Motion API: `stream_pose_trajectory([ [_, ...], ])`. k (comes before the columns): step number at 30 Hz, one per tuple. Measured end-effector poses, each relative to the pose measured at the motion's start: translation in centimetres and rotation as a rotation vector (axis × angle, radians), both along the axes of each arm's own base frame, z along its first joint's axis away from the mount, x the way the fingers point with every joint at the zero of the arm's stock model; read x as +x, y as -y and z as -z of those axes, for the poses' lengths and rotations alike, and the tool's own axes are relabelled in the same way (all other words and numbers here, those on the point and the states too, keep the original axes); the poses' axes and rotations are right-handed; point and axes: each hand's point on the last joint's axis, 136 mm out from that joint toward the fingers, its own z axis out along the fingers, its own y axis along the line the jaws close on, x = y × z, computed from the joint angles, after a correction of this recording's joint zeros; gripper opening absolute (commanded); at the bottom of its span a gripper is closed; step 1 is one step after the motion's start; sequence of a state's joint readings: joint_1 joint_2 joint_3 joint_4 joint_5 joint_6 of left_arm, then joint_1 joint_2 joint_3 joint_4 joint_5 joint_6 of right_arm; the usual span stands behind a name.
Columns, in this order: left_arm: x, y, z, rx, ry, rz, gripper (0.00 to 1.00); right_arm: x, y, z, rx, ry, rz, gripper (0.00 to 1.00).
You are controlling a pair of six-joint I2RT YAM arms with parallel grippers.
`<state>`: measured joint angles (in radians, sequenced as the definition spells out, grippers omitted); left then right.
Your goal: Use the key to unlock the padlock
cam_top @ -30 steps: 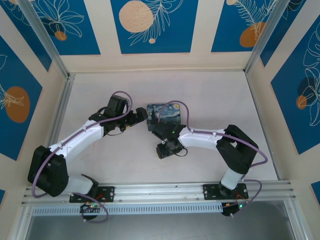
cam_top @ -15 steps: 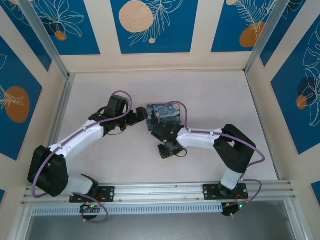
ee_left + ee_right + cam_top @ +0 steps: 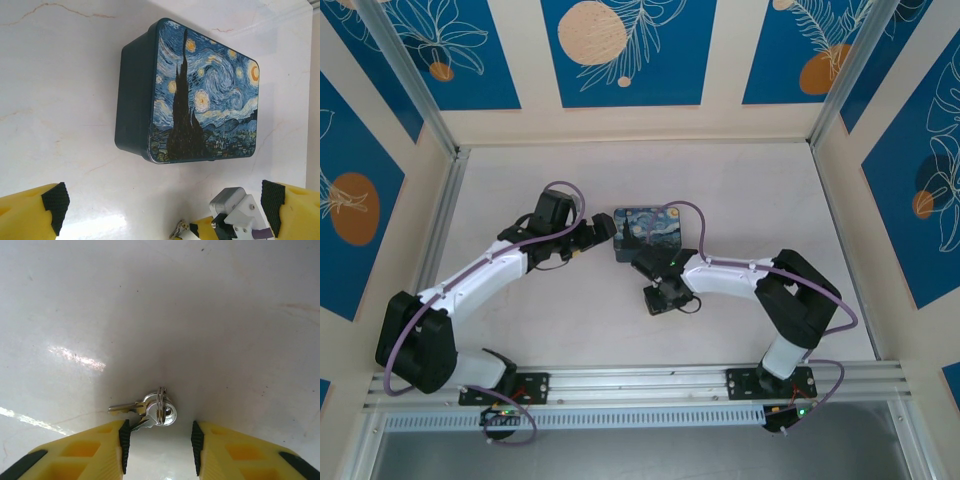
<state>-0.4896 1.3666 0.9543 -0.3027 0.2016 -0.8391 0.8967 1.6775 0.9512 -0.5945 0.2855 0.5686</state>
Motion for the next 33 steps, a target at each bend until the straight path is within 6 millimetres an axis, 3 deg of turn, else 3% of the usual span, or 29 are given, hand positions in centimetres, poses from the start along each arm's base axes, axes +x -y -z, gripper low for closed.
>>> stream_pose_trajectory([
  [8, 0.0, 0.0, 0.0, 0.0, 0.0, 0.0, 1.0, -0.1, 0.4, 0.0, -0.002, 0.002, -0.001, 0.46],
  [18, 0.0, 0.0, 0.0, 0.0, 0.0, 0.0, 1.0, -0.9, 4.2, -1.0, -0.004, 0.002, 0.061, 0.53],
  [23, 0.0, 0.0, 0.0, 0.0, 0.0, 0.0, 1.0, -0.6, 3.7, -2.0, 0.044, 0.008, 0.075, 0.64],
  [33, 0.0, 0.0, 0.0, 0.001, -0.001, 0.0, 1.0, 0.6, 0.6, -2.2, 0.087, -0.011, 0.038, 0.66],
])
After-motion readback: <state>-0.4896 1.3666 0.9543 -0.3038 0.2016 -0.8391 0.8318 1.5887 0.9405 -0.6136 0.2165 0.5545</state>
